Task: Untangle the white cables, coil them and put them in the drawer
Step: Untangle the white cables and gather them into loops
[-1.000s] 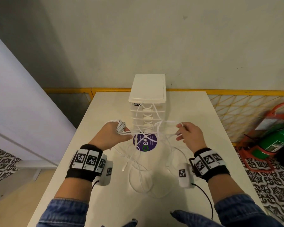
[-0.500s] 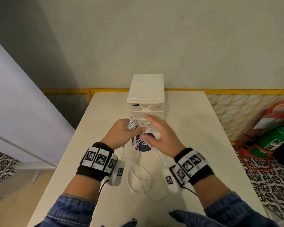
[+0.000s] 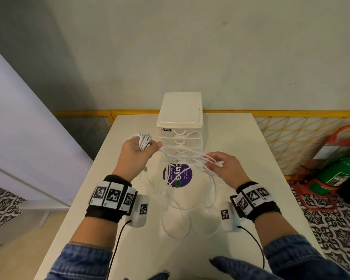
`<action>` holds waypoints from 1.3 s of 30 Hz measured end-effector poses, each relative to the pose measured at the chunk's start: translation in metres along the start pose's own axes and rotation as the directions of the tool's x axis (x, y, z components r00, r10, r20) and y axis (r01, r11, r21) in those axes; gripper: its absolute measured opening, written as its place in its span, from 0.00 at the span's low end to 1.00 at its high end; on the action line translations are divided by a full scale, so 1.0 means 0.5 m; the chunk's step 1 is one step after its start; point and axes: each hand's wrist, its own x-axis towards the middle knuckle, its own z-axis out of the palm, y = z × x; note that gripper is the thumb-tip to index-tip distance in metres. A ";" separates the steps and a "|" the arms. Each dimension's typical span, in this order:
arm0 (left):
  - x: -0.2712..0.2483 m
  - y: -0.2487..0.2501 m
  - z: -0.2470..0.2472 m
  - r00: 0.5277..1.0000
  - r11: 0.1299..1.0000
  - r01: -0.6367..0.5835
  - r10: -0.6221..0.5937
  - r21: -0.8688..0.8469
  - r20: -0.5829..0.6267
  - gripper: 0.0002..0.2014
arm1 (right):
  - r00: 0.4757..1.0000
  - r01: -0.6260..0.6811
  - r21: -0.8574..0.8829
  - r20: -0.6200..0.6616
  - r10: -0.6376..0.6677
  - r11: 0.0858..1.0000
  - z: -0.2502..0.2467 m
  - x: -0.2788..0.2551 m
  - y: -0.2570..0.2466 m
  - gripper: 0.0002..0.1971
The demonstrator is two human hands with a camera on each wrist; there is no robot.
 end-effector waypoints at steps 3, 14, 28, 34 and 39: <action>-0.001 0.009 0.027 0.991 0.997 -0.007 -0.003 0.073 0.137 0.15 | 0.996 0.059 0.131 -0.079 -0.049 0.990 -0.001 -0.007 -0.030 0.11; -0.007 0.053 0.027 0.985 0.993 -0.030 0.048 -0.110 0.164 0.14 | 0.964 -0.004 0.010 0.264 0.001 1.000 0.103 -0.027 -0.047 0.05; -0.042 -0.026 0.023 0.685 0.989 0.082 -0.147 0.125 0.713 0.18 | 0.919 0.241 -0.466 -0.172 -0.355 0.851 -0.034 0.062 -0.076 0.02; -0.029 0.018 0.030 0.660 0.784 0.380 0.141 -0.490 0.737 0.20 | 0.967 0.242 -0.608 0.091 -0.237 0.756 0.026 0.061 -0.040 0.09; -0.005 0.021 0.023 0.707 0.568 0.469 0.216 -0.676 0.673 0.19 | 0.979 0.028 -0.294 0.199 0.033 0.955 0.064 0.025 -0.027 0.07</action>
